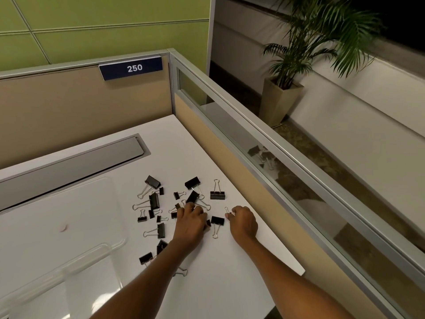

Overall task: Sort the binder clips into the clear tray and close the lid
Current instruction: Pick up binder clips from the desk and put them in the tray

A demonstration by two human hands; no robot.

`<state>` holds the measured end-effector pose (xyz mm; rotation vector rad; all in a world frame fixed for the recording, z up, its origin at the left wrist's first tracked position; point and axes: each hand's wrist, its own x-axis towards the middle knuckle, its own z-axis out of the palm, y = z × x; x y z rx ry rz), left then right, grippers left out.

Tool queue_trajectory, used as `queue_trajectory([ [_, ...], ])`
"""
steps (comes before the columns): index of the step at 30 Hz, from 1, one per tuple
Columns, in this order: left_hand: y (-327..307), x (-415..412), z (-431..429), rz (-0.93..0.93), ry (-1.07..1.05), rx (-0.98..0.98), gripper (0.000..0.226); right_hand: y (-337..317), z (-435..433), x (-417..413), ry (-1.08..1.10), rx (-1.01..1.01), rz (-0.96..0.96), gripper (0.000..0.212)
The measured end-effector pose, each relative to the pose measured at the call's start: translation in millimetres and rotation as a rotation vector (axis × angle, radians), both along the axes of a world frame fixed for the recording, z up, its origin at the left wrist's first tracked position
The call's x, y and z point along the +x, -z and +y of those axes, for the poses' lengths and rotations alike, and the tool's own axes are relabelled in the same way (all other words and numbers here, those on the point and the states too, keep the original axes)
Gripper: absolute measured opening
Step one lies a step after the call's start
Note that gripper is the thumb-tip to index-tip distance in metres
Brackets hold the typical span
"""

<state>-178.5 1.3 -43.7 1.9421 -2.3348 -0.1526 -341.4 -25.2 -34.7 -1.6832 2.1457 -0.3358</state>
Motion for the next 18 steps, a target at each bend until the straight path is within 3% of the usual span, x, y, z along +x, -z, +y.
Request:
queue_trajectory([
  [10, 5.6, -1.5, -2.1, -0.006, 0.082, -0.011, 0.013, -3.2, 1.9, 2.3, -0.105, 0.005, 0.165, 0.024],
  [18, 3.6, -8.4, -0.5, 0.017, 0.099, -0.002, 0.019, -5.1, -0.8, 2.3, -0.031, 0.062, 0.030, 0.021],
])
